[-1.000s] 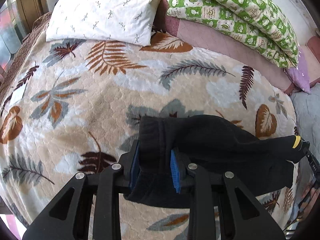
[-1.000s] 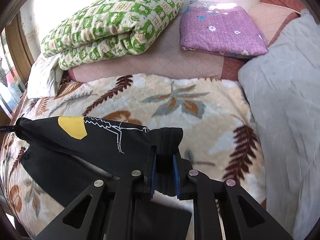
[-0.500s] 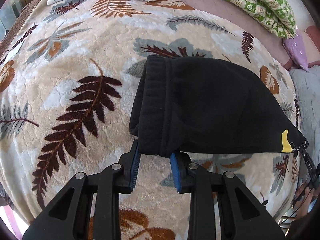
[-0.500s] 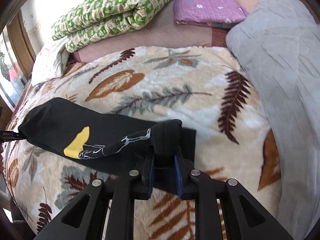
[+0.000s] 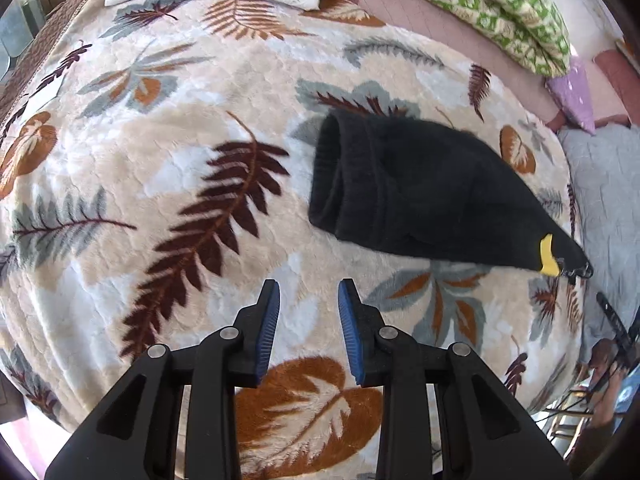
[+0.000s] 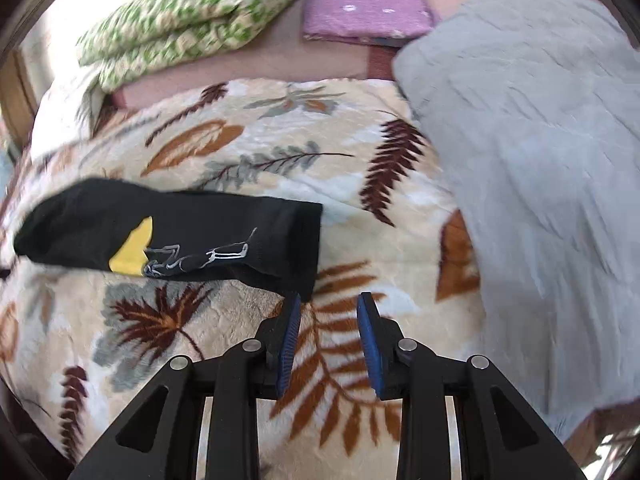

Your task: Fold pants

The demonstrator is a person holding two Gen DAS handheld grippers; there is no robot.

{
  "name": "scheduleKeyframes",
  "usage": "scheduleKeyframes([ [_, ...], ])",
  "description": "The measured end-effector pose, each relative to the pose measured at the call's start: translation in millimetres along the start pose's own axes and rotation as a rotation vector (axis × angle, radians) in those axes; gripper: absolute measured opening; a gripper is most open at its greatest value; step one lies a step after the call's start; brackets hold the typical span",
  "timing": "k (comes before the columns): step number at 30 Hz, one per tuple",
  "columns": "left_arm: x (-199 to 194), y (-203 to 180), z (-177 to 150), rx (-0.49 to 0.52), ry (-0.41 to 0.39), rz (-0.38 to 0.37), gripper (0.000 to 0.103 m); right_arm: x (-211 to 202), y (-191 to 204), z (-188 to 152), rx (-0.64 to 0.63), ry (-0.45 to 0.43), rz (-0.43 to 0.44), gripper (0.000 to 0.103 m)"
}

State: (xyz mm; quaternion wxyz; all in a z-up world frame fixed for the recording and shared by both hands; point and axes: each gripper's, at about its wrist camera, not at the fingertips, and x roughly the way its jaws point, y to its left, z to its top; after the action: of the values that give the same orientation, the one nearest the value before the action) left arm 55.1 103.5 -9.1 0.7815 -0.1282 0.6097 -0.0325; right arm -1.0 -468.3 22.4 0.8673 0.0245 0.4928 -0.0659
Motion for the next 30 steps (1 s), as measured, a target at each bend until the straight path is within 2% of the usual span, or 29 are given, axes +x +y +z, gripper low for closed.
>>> scheduleKeyframes([
  [1, -1, 2, 8, -0.01, 0.003, -0.008, 0.037, -6, -6, -1, 0.054, -0.004, 0.033, 0.033],
  [3, 1, 2, 20, -0.025, 0.011, -0.041, 0.05, -15, -15, -3, 0.162, -0.008, 0.123, 0.046],
  [4, 4, 1, 28, -0.031, 0.017, -0.057, 0.051, -18, -15, -3, 0.201, -0.008, 0.148, 0.053],
  [5, 8, -1, 35, -0.04, 0.021, -0.066, 0.051, -19, -13, -3, 0.227, -0.004, 0.165, 0.056],
  [11, 44, -16, 59, -0.076, 0.104, -0.148, 0.051, -6, -2, 4, 0.404, 0.031, 0.308, 0.056],
  [16, 60, -20, 63, -0.096, 0.143, -0.199, 0.051, 22, -21, 12, 0.552, 0.065, 0.306, 0.058],
  [21, 67, -23, 71, -0.122, 0.152, -0.229, 0.062, 54, -23, 23, 0.619, 0.096, 0.336, 0.057],
  [25, 73, -19, 75, -0.162, 0.164, -0.256, 0.063, 72, -16, 29, 0.664, 0.124, 0.389, 0.058],
  [27, 74, -16, 75, -0.184, 0.159, -0.265, 0.062, 78, -11, 30, 0.667, 0.158, 0.376, 0.057],
  [28, 72, -14, 75, -0.198, 0.146, -0.265, 0.054, 81, -8, 31, 0.66, 0.173, 0.363, 0.054],
  [30, 68, -12, 74, -0.208, 0.127, -0.253, 0.042, 80, -7, 35, 0.637, 0.151, 0.358, 0.024],
])
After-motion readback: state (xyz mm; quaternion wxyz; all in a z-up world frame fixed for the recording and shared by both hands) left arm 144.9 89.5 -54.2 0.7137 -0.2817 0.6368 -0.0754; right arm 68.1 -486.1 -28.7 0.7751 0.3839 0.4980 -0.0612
